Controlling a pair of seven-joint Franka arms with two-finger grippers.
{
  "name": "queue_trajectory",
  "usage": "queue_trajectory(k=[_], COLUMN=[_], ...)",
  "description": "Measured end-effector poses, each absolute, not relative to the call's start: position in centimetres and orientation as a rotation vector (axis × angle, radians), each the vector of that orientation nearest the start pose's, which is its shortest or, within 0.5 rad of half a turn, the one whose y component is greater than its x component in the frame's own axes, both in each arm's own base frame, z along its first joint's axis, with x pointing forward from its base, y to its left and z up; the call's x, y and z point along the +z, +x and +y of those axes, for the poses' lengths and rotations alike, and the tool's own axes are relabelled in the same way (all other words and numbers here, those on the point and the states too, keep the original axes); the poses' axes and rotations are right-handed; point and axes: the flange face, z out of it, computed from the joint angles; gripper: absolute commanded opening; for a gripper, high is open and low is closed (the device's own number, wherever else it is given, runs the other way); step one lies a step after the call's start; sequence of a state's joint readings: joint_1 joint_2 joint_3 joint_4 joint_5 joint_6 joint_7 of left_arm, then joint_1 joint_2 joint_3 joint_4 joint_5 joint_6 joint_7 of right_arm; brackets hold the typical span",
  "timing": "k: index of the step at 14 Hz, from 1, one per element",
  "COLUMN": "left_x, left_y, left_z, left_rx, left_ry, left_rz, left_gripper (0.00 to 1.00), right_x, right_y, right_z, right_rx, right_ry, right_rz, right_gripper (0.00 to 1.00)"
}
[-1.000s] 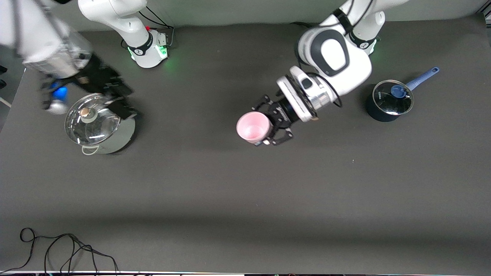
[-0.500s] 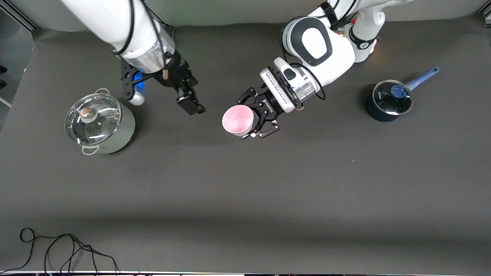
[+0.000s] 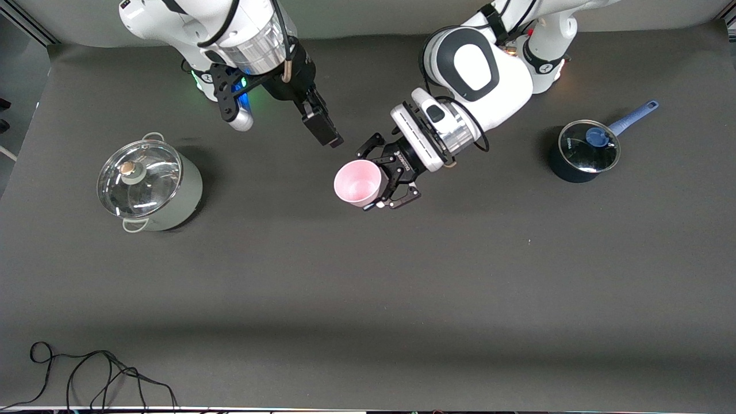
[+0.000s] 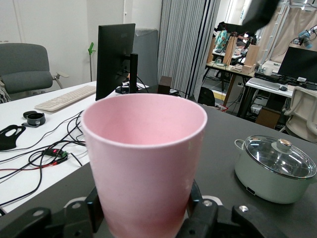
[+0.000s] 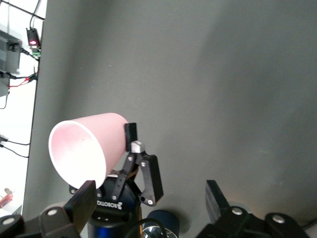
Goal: Transfer pink cup from left to right arm
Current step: 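Close the right gripper on the pink cup beside the left gripper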
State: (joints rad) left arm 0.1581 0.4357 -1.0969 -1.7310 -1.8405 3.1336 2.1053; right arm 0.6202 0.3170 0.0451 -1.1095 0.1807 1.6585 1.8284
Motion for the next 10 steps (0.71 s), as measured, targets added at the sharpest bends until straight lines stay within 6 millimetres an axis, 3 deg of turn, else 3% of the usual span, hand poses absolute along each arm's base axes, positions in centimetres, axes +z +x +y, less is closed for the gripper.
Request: queue_trajectory(k=[8,10], left_x=[45.6,45.5], left_y=[50.3,50.4], left_z=[-40.0,-39.9], left_rx=[1.251,1.248], left_ry=[1.929,1.931], left_rz=[-0.926,-0.923], left_gripper=[0.43,0.43], right_x=[60.4,59.7], right_y=[54.4,54.7], right_z=[44.5,44.8], right_rx=[0.066,0.065], right_ry=[-2.406,-2.407], right_rz=[1.548,1.549], right_gripper=[0.96,0.79])
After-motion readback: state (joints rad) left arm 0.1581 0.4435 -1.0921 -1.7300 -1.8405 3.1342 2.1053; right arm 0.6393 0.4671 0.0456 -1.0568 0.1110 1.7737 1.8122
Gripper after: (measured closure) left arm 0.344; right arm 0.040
